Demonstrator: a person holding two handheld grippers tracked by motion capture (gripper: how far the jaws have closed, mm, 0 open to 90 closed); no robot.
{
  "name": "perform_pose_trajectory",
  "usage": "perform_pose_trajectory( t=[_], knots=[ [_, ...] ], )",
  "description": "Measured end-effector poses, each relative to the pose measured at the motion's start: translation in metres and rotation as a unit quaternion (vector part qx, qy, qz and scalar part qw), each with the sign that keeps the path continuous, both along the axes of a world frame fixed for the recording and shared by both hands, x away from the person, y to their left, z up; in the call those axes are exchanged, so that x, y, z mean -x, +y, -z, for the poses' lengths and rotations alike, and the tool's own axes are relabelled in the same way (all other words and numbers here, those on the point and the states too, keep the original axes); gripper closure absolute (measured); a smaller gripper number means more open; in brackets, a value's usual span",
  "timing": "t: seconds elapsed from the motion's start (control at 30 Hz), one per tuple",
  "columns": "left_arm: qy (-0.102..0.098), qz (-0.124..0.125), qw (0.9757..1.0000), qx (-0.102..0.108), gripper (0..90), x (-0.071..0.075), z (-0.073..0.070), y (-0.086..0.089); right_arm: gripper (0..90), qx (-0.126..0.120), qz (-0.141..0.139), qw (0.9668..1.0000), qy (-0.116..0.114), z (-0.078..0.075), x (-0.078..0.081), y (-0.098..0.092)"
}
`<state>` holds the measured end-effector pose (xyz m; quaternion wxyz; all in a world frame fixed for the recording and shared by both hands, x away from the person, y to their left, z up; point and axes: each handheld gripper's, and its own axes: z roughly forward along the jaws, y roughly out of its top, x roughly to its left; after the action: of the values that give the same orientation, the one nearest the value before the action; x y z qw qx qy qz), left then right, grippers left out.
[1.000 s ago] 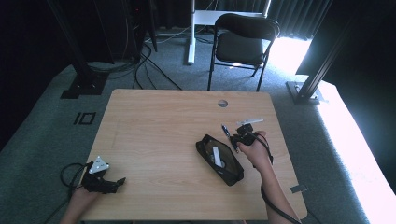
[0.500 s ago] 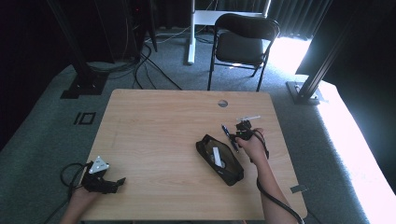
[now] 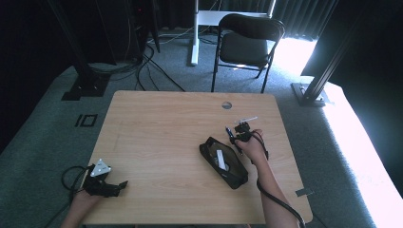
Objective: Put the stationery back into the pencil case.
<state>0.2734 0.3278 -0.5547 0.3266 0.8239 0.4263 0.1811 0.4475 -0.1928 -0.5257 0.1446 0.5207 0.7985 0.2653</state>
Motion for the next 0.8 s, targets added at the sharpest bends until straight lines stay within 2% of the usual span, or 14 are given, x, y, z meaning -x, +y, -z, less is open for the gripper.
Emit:
perform_pose_trajectory(
  t=[0.2, 0.4, 0.43, 0.57, 0.7, 0.8],
  knots=[
    [0.0, 0.0, 1.0, 0.0, 2.2, 0.0, 0.0, 0.0, 67.9, 0.021, -0.006, 0.9997, 0.007, 0.004, -0.002, 0.004],
    [0.0, 0.0, 1.0, 0.0, 2.2, 0.0, 0.0, 0.0, 74.7, 0.022, 0.002, 0.9998, 0.003, 0.004, -0.002, 0.005],
    [0.0, 0.0, 1.0, 0.0, 2.2, 0.0, 0.0, 0.0, 78.4, 0.025, 0.0, 0.9997, 0.003, 0.004, -0.001, 0.005],
    [0.0, 0.0, 1.0, 0.0, 2.2, 0.0, 0.0, 0.0, 79.4, 0.031, 0.003, 0.9995, 0.007, 0.003, 0.0, 0.007],
    [0.0, 0.0, 1.0, 0.0, 2.2, 0.0, 0.0, 0.0, 79.4, 0.019, 0.01, 0.9997, 0.01, -0.001, 0.001, 0.008],
    [0.0, 0.0, 1.0, 0.0, 2.2, 0.0, 0.0, 0.0, 79.4, 0.009, 0.012, 0.9999, 0.0, -0.014, 0.004, 0.005]
  ],
)
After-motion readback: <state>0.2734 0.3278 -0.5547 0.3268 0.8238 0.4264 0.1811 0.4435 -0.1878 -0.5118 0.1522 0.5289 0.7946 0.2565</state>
